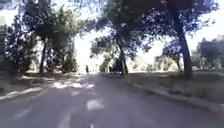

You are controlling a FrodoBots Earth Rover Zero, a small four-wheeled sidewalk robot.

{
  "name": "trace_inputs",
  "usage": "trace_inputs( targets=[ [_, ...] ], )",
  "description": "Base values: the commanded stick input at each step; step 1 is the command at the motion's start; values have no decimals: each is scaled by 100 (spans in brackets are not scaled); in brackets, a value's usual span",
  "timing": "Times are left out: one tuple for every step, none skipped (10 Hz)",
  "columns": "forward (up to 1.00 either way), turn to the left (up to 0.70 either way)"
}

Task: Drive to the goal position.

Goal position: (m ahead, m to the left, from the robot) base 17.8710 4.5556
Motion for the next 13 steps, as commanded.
trace_inputs(
  targets=[
    [100, 40],
    [100, 40],
    [100, 40],
    [100, 40],
    [100, 40],
    [100, 40],
    [100, 40],
    [100, 40],
    [100, 8],
    [100, 0],
    [100, 0],
    [100, 0],
    [100, 0]
  ],
)
